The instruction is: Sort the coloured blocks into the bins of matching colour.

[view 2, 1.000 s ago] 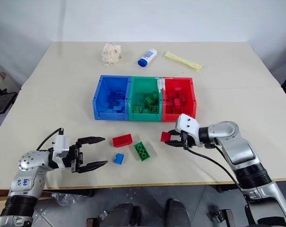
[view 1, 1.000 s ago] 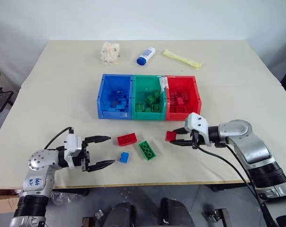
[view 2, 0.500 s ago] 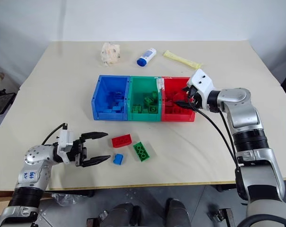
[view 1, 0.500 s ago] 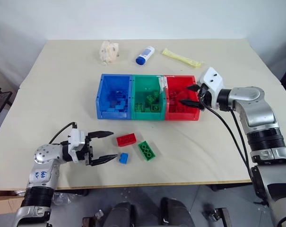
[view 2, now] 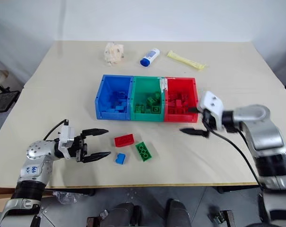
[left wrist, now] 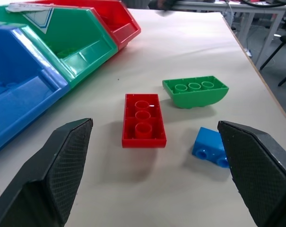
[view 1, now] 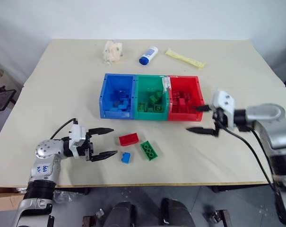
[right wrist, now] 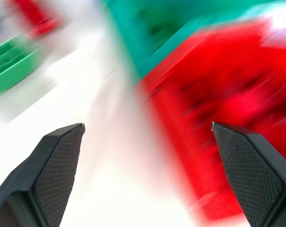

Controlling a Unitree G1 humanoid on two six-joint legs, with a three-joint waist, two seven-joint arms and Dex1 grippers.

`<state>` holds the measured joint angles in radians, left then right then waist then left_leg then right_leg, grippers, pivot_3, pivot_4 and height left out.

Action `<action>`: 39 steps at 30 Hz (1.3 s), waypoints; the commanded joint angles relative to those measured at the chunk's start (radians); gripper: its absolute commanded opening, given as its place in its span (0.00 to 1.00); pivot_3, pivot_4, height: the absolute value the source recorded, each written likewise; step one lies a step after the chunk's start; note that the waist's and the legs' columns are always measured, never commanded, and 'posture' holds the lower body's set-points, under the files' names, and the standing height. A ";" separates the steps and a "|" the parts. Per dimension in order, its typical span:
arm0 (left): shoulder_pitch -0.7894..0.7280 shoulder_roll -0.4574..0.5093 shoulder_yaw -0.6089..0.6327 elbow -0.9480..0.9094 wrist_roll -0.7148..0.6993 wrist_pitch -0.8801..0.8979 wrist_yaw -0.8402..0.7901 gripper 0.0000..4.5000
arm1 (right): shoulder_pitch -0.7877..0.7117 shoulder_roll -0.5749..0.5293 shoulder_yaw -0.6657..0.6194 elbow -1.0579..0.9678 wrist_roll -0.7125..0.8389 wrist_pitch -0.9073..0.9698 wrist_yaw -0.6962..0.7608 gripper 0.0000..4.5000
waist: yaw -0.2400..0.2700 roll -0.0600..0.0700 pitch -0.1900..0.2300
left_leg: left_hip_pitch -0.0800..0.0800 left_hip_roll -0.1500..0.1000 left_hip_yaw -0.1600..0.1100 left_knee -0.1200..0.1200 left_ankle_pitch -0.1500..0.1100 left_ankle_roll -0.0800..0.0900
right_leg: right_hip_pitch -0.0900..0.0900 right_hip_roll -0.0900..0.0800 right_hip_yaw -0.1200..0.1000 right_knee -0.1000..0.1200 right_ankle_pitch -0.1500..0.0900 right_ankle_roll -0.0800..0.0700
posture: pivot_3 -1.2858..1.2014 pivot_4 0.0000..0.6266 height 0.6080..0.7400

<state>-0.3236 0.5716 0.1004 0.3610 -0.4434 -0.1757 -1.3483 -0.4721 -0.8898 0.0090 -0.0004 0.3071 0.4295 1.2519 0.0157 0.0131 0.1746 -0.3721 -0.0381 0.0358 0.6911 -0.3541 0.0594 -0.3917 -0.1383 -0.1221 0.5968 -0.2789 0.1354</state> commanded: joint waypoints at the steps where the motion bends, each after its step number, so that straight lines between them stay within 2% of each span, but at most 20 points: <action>1: -0.016 0.012 0.014 0.012 -0.001 -0.020 -0.016 1.00 | 0.101 -0.075 -0.102 -0.091 0.045 -0.014 0.035 1.00 | 0.002 0.000 0.000 | 0.000 0.000 0.000 0.000 0.000 0.000 | 0.000 0.000 0.000 0.000 0.000 0.000 | 0.52 0.24 1.00; 5: -0.029 0.017 0.015 0.039 0.001 -0.031 -0.033 1.00 | 0.265 -0.151 -0.205 -0.142 0.067 -0.009 0.053 1.00 | 0.007 0.000 0.000 | 0.001 0.001 0.001 0.001 0.000 0.000 | 0.000 0.000 0.001 0.000 0.000 0.000 | 0.52 0.24 1.00; 10: -0.038 0.019 0.016 0.059 0.002 -0.041 -0.048 1.00 | 0.304 -0.160 -0.229 -0.180 0.085 0.006 0.035 1.00 | 0.005 0.000 0.000 | 0.001 0.002 0.001 0.001 0.000 0.000 | 0.000 0.001 0.002 0.000 0.000 0.000 | 0.52 0.24 1.00; 12: -0.043 0.017 0.015 0.061 0.004 -0.042 -0.047 1.00 | 0.272 -0.127 -0.189 -0.237 0.105 0.045 0.003 1.00 | 0.005 0.000 0.000 | 0.001 0.002 0.001 0.001 0.000 -0.001 | 0.000 0.001 0.002 0.000 0.000 0.000 | 0.52 0.24 1.00; 15: -0.039 0.008 0.012 0.051 0.003 -0.043 -0.041 1.00 | 0.208 -0.016 -0.090 -0.338 0.141 0.126 -0.088 1.00 | 0.003 0.000 0.000 | 0.001 0.003 0.000 0.001 -0.001 -0.001 | 0.000 -0.004 0.003 0.000 0.000 0.000 | 0.52 0.24 1.00; 25: 0.082 0.005 0.021 -0.108 -0.021 0.005 0.008 1.00 | 0.087 0.299 0.225 -0.381 0.031 0.220 -0.341 1.00 | 0.003 0.000 0.000 | 0.000 0.000 -0.002 0.001 -0.001 -0.001 | -0.001 -0.005 0.004 0.001 0.000 -0.001 | 0.52 0.24 1.00; 33: 0.180 0.013 0.053 -0.207 -0.033 0.031 0.052 1.00 | 0.084 0.396 0.343 -0.323 -0.040 0.216 -0.423 1.00 | 0.000 0.000 0.000 | 0.001 0.000 -0.002 0.001 -0.001 -0.001 | -0.001 -0.001 0.003 0.004 0.000 -0.001 | 0.52 0.24 1.00; 38: 0.208 0.009 0.058 -0.238 -0.033 0.034 0.070 1.00 | 0.085 0.418 0.379 -0.284 -0.082 0.209 -0.446 1.00 | -0.005 0.000 0.000 | 0.002 0.000 -0.002 0.001 -0.001 -0.001 | -0.001 -0.001 0.004 0.004 0.000 -0.001 | 0.52 0.24 1.00; 39: 0.212 0.009 0.058 -0.241 -0.033 0.034 0.073 1.00 | 0.084 0.422 0.384 -0.279 -0.088 0.214 -0.452 0.96 | -0.007 0.000 0.000 | 0.002 0.000 -0.002 0.001 -0.001 -0.001 | -0.001 -0.001 0.003 0.004 0.000 -0.001 | 0.52 0.24 1.00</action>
<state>-0.1213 0.5766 0.1414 0.1593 -0.4554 -0.1409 -1.2797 -0.3855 -0.4744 0.3869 -0.2840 0.2298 0.6452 0.8120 0.0087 0.0129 0.1746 -0.3705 -0.0381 0.0341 0.6917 -0.3548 0.0583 -0.3927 -0.1389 -0.1188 0.6008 -0.2793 0.1345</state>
